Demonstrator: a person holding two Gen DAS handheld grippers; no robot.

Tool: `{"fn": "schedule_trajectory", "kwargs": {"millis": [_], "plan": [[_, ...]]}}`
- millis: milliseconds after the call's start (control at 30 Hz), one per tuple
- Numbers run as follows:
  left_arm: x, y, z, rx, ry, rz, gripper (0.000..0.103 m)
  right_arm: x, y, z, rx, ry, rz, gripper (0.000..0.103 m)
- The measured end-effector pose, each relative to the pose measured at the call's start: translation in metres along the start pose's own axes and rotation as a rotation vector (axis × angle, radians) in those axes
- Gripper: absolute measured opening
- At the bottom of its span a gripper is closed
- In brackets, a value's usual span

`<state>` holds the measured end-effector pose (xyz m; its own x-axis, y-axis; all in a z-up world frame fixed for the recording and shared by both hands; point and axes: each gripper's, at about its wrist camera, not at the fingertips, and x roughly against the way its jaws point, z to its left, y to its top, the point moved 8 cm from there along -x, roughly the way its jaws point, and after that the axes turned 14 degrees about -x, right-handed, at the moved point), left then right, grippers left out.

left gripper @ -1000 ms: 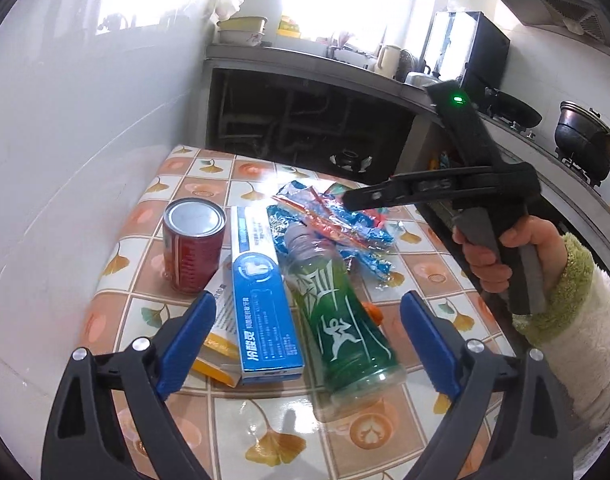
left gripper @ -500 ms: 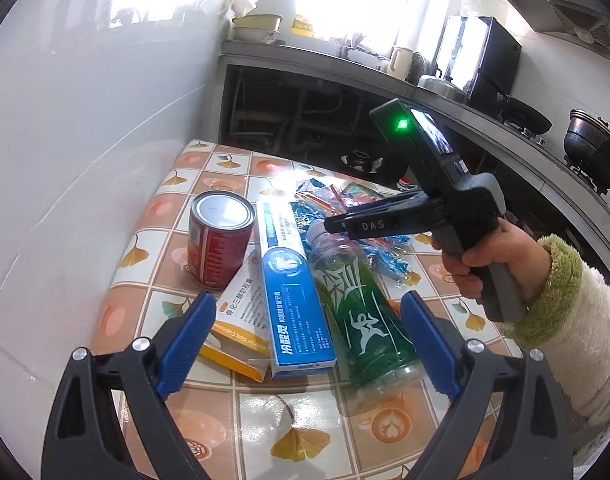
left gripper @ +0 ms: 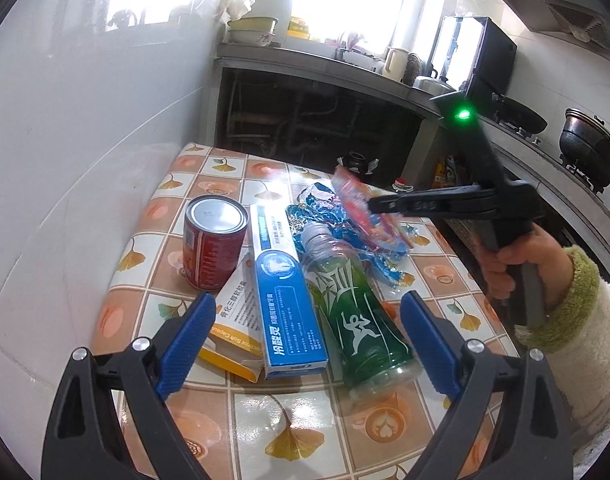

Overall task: Collect trash
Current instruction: 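Close the right gripper on the clear snack bag with red label, then grasp the blue Yakult wrappers with the left gripper while the right holds the snack bag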

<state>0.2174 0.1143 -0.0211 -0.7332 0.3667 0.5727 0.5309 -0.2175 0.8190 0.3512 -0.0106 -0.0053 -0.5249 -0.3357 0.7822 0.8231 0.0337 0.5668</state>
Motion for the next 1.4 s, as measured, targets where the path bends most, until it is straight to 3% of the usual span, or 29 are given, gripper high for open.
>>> {"fn": "schedule_trajectory", "kwargs": {"millis": [400,733,933,1100,1233,1400], "plan": [[-0.006,0.008,-0.022,-0.041,-0.026,0.006,0.091,0.076,-0.001,-0.051,-0.185,0.133,-0.13,0.002],[-0.024,0.026,-0.047,-0.088,-0.075,0.02,0.091,0.119,-0.033,-0.106,-0.315,0.116,-0.203,0.002],[-0.055,0.061,-0.071,-0.16,-0.196,0.056,0.092,0.124,-0.06,-0.124,-0.381,0.149,-0.197,0.002],[-0.114,0.099,-0.095,-0.253,-0.332,0.157,0.094,0.12,-0.073,-0.125,-0.391,0.189,-0.178,0.002],[-0.178,0.117,-0.1,-0.219,-0.388,0.298,0.094,0.119,-0.077,-0.121,-0.387,0.218,-0.17,0.002],[-0.263,0.114,-0.089,-0.206,-0.307,0.496,0.094,0.115,-0.079,-0.121,-0.389,0.242,-0.161,0.002]]}}
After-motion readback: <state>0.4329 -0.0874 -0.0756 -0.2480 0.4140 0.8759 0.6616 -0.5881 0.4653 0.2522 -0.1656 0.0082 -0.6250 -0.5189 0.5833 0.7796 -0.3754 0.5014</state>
